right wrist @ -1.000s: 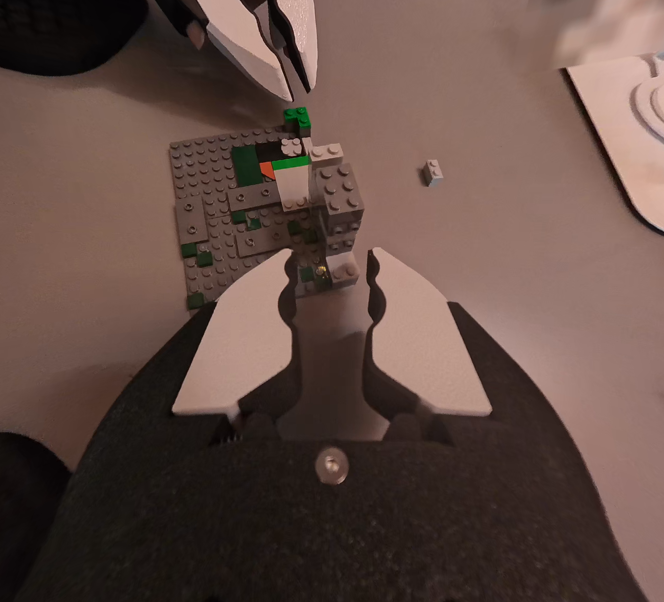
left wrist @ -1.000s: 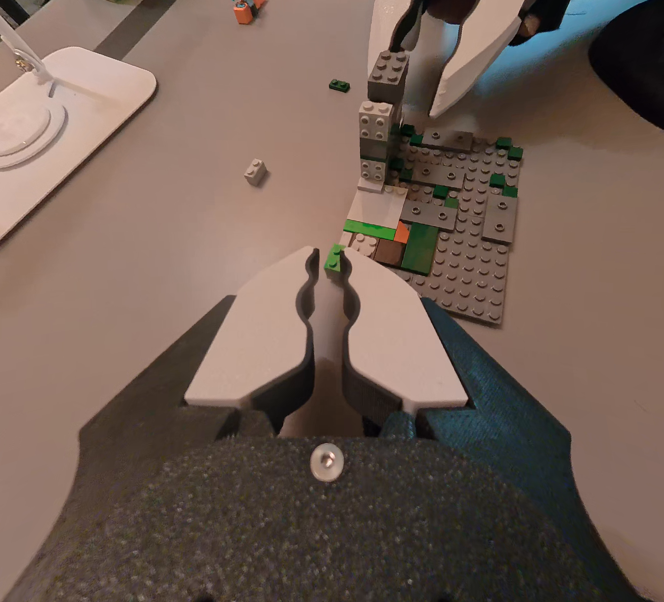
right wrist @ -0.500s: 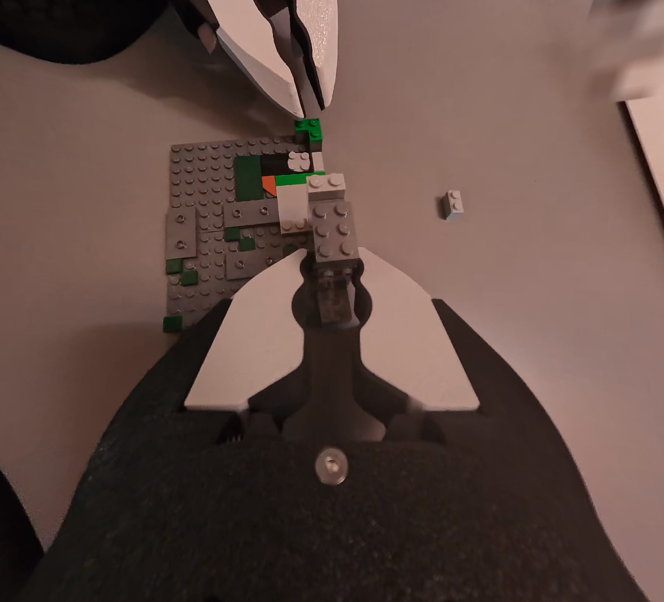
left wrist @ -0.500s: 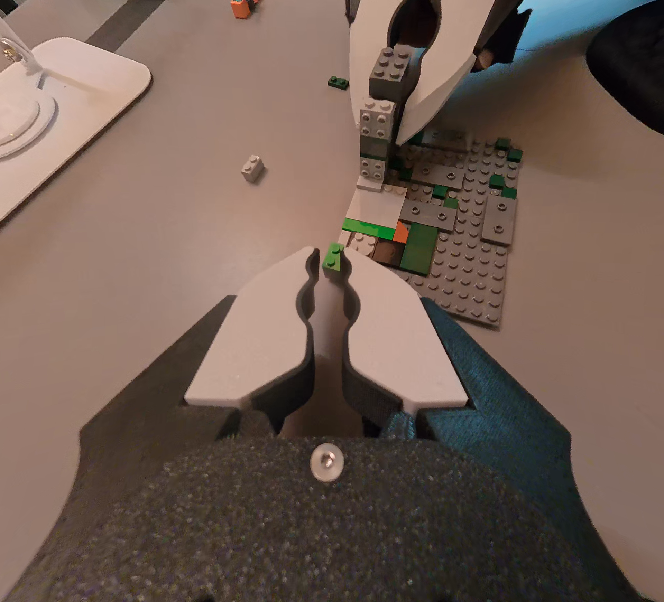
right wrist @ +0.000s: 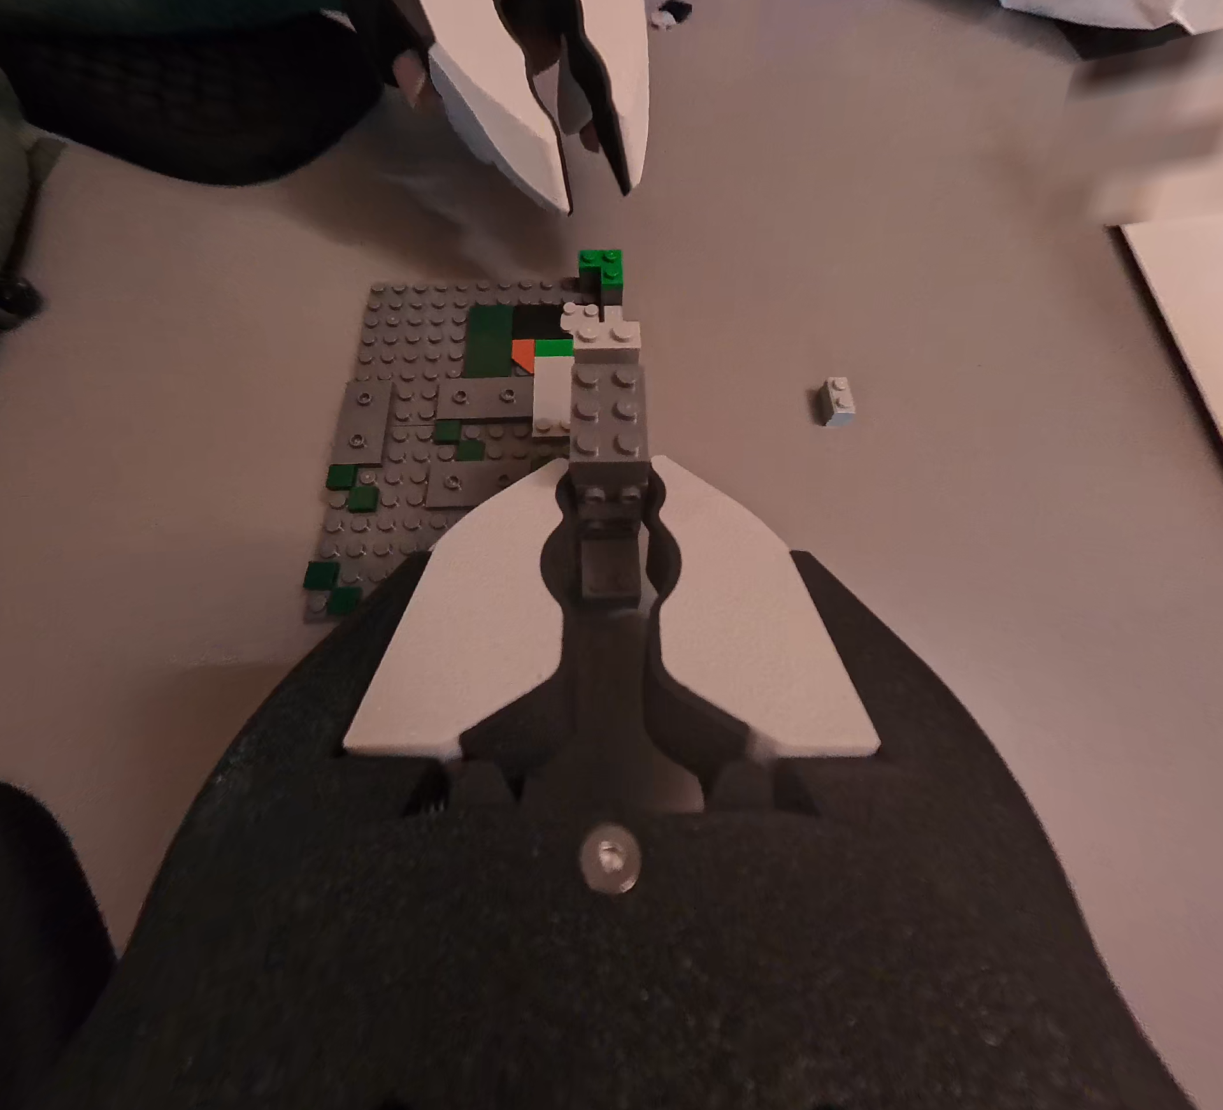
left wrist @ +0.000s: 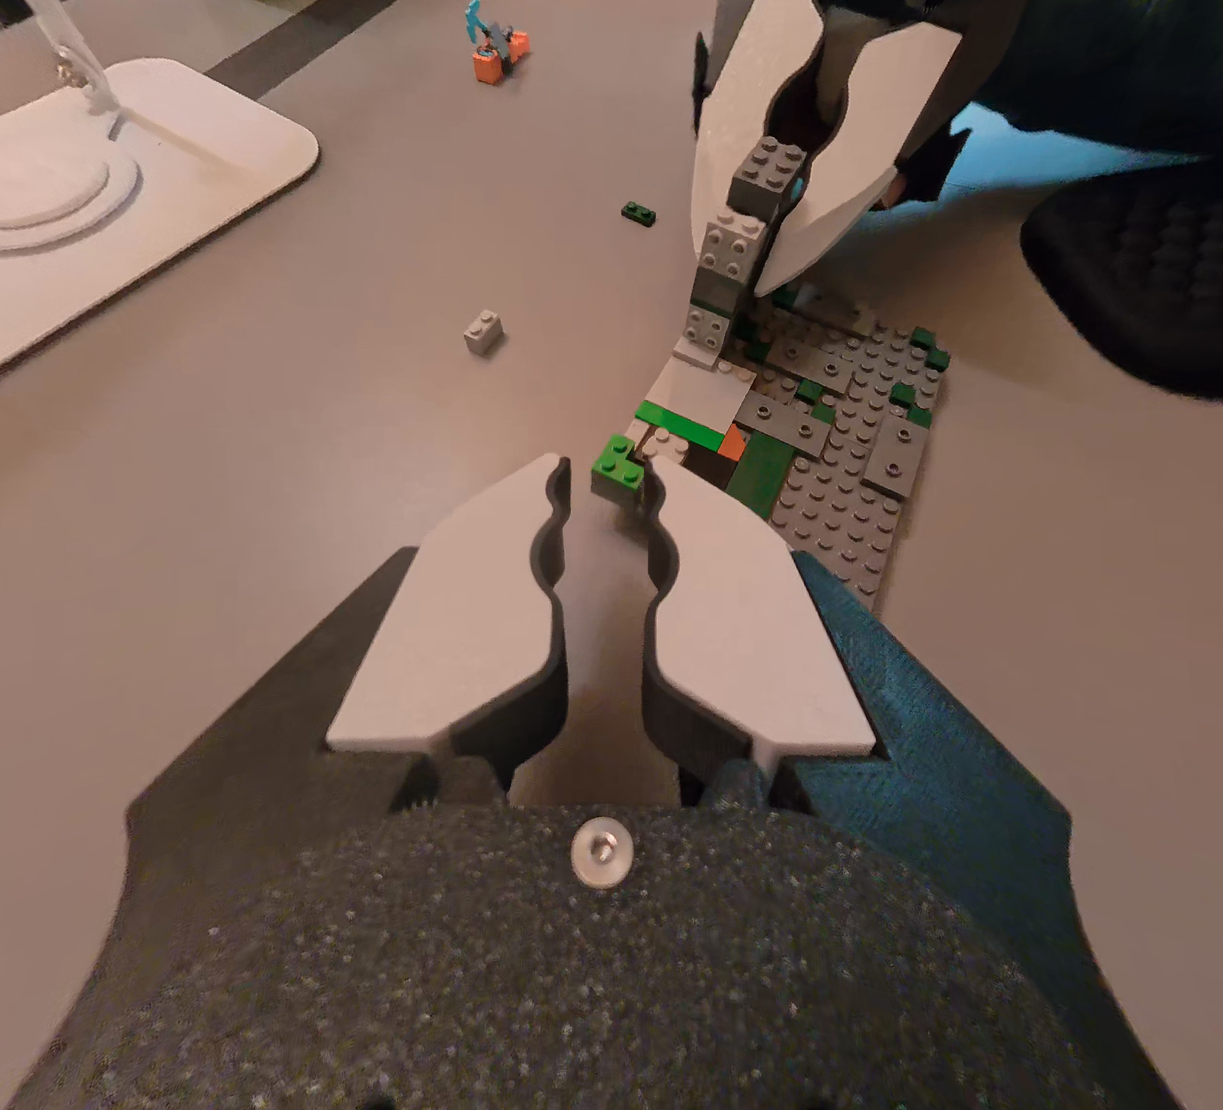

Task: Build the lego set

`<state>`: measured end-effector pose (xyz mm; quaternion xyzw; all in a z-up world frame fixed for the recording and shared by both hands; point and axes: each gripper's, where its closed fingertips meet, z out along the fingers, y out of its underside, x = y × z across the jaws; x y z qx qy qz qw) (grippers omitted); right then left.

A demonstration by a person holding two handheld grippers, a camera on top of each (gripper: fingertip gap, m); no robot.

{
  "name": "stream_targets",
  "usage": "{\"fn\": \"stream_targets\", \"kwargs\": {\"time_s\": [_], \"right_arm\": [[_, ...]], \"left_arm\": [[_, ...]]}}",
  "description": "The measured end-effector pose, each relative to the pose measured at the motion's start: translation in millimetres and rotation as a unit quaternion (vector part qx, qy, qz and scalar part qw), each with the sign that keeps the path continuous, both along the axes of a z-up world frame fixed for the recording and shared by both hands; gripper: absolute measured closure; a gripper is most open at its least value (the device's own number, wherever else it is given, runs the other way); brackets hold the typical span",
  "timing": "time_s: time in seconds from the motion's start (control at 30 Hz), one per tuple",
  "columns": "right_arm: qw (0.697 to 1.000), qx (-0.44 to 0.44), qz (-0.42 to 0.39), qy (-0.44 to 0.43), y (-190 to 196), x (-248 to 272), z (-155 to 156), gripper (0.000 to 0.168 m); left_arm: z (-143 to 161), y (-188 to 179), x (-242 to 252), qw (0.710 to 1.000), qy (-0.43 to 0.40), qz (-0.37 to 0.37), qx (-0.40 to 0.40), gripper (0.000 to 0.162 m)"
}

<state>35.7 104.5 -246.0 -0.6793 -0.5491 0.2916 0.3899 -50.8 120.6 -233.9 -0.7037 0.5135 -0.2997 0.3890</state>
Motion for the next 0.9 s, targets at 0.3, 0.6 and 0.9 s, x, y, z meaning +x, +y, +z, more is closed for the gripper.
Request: {"fn": "stream_targets", "kwargs": {"time_s": [0.3,0.6,0.9], "right_arm": [[1.0,0.005,0.004,0.027,-3,14,27,0.151],[0.999,0.016,0.035,0.033,-17,5,47,0.151],[0.999,0.017,0.049,0.002,-23,-10,53,0.151]], "left_arm": [[12,-15,6,0.971,-0.121,0.062,-0.199,0.12],[9,-56,25,0.91,-0.186,0.055,-0.366,0.12],[15,-66,25,0.856,-0.235,0.034,-0.46,0.145]]}}
